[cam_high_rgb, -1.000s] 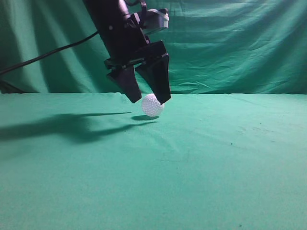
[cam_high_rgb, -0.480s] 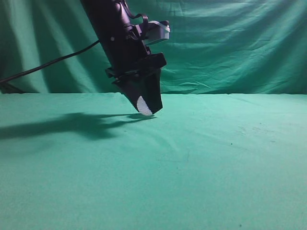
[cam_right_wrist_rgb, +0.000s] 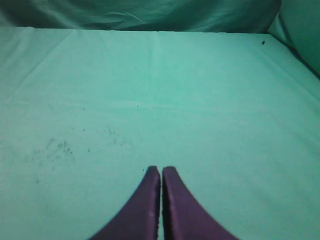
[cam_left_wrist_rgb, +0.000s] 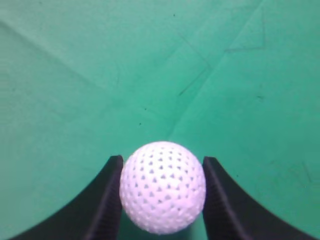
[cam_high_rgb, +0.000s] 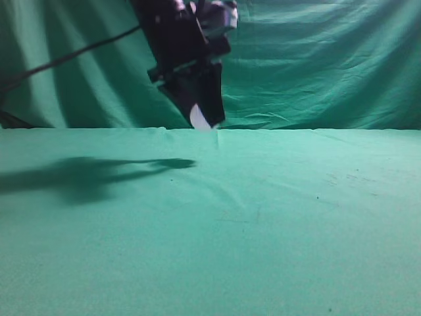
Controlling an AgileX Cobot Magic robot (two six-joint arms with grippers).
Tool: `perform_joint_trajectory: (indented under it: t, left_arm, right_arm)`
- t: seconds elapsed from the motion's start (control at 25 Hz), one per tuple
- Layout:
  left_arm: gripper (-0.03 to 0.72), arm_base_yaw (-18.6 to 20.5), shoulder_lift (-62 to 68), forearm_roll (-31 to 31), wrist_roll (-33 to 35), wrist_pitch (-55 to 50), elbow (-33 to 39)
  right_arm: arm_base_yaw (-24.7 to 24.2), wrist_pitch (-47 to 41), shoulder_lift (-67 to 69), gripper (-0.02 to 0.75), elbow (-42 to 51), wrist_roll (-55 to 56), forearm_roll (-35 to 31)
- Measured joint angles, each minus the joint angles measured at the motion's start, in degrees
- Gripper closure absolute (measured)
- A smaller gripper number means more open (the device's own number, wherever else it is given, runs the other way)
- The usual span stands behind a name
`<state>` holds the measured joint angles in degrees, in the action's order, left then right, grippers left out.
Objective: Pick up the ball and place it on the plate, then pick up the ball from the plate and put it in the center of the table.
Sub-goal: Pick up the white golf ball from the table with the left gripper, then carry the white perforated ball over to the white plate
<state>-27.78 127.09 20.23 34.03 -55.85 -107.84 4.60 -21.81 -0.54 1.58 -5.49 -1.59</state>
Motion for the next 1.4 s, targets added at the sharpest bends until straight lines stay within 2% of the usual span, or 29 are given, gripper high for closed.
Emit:
perform_joint_trajectory:
  t: [0.2,0.44,0.68,0.8,1.2,1.4]
  left_arm:
    - [0.368,0.0,-0.4,-5.6,-9.7,-10.7,-7.6]
    - [0.368,0.0,-7.1,-6.9,-15.4,-14.6,-8.0]
    - [0.368,1.0,-16.3,-11.6,-19.0,-15.6,-6.1]
    - [0.368,3.9,-21.9,-12.5,-20.1,-15.6,-0.1]
    - [0.368,16.3,-43.9,-13.5,-21.7,-2.9,30.2]
    - [0.368,23.5,-47.3,-15.2,-21.7,-0.8,38.2]
  right_arm:
    - [0.0,0.0,0.0,0.738,0.0,0.0,0.0]
    - [0.0,0.0,0.0,0.738,0.0,0.0,0.0]
    - [0.0,0.0,0.0,0.738,0.0,0.0,0.0]
    - [0.0,0.0,0.0,0.738,0.0,0.0,0.0]
    - [0.0,0.0,0.0,0.738,0.0,0.0,0.0]
    - [0.0,0.0,0.0,0.738,0.0,0.0,0.0]
